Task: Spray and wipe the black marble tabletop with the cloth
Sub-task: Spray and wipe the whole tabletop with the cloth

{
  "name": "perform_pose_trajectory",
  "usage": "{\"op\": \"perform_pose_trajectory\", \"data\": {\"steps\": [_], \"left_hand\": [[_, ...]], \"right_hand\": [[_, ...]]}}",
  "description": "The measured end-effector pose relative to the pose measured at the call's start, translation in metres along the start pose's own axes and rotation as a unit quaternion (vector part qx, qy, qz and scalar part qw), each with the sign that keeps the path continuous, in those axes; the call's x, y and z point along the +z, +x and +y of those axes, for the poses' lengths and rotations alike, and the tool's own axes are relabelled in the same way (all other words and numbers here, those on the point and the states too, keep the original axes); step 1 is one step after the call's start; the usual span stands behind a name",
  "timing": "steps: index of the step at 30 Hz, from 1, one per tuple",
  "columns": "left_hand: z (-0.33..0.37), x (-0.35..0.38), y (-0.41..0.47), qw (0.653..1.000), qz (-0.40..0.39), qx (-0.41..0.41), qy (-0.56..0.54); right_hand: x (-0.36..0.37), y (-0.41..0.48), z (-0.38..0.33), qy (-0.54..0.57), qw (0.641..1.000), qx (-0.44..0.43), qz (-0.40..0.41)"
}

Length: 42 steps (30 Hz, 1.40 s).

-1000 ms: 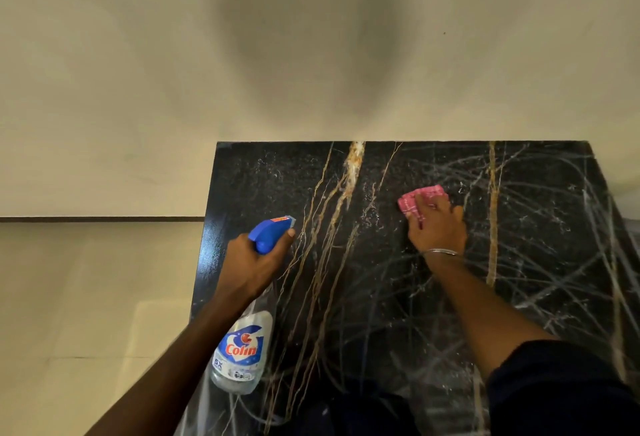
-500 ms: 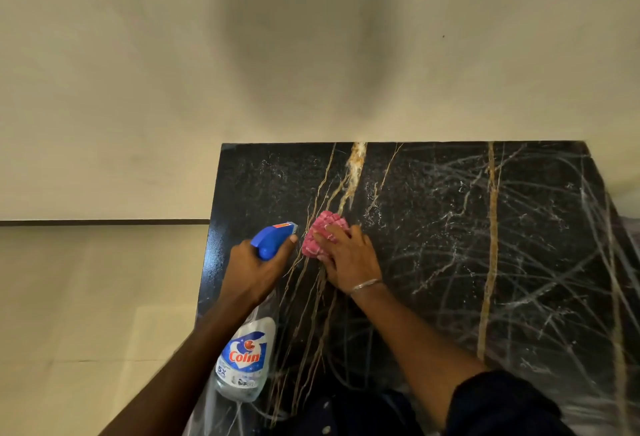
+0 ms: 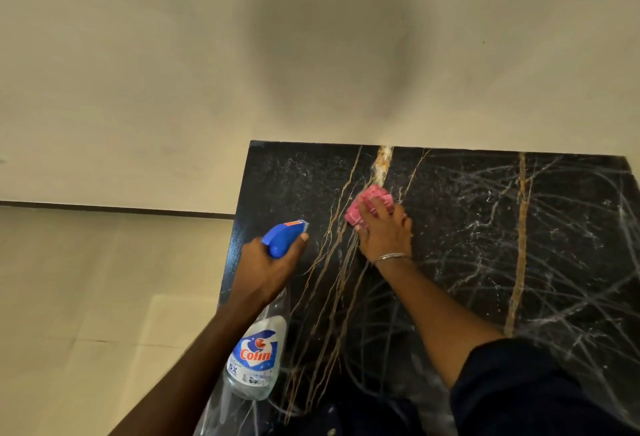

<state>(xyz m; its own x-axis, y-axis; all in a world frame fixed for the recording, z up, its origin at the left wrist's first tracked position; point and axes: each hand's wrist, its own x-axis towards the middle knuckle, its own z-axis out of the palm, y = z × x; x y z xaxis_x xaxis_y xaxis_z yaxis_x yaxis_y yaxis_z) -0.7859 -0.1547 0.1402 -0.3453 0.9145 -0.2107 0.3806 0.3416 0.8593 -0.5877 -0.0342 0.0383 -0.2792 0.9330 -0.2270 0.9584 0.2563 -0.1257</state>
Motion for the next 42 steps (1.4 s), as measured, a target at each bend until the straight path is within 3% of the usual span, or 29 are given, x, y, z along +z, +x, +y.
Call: {"op": "perform_pose_trajectory", "data": {"steps": [3,7,12,15,20,22,23,24,25,27,28,30,33,42], "left_hand": [[-0.002,0.0,0.001,1.0,-0.001,-0.004,0.005],[0.0,0.0,0.003,1.0,0.007,-0.007,-0.003],[0.009,0.001,0.002,1.0,0.004,0.007,-0.006],[0.018,0.002,-0.001,1.0,0.003,0.01,-0.004],[0.023,0.003,-0.01,1.0,0.0,0.012,-0.005],[0.025,0.002,-0.015,1.0,0.003,0.008,-0.003],[0.025,0.002,-0.017,1.0,0.003,0.006,-0.005],[0.026,0.002,-0.02,1.0,-0.002,0.006,-0.007],[0.027,0.002,-0.023,1.0,-0.011,0.006,-0.008],[0.033,0.006,-0.029,0.999,-0.025,0.011,-0.023],[0.038,0.009,-0.032,0.999,-0.03,0.018,-0.029],[0.049,0.017,-0.04,0.998,-0.05,0.031,-0.03],[0.063,0.032,-0.053,0.994,-0.099,0.05,-0.025],[0.104,0.078,-0.078,0.986,-0.137,0.096,-0.006]], "right_hand": [[0.014,-0.033,-0.009,-0.013,0.997,-0.079,-0.023],[0.024,-0.061,0.032,-0.046,0.99,-0.132,0.013],[0.003,-0.027,0.056,-0.017,0.999,0.049,-0.006],[-0.005,-0.008,0.032,0.001,0.997,0.077,0.003],[0.007,-0.036,-0.024,0.004,0.991,-0.13,-0.013],[0.009,-0.052,-0.031,0.164,0.978,-0.126,-0.014],[0.002,-0.057,-0.03,0.323,0.944,-0.062,-0.031],[-0.009,-0.06,-0.026,0.506,0.859,0.046,-0.062],[-0.018,-0.061,-0.017,0.663,0.727,0.154,-0.094],[-0.025,-0.064,0.013,0.834,0.461,0.273,-0.134],[-0.028,-0.068,0.029,0.861,0.392,0.295,-0.136],[-0.032,-0.077,0.048,0.879,0.344,0.307,-0.121],[-0.03,-0.089,0.067,0.901,0.309,0.292,-0.087],[-0.041,-0.114,0.106,0.928,0.261,0.257,-0.063]]}}
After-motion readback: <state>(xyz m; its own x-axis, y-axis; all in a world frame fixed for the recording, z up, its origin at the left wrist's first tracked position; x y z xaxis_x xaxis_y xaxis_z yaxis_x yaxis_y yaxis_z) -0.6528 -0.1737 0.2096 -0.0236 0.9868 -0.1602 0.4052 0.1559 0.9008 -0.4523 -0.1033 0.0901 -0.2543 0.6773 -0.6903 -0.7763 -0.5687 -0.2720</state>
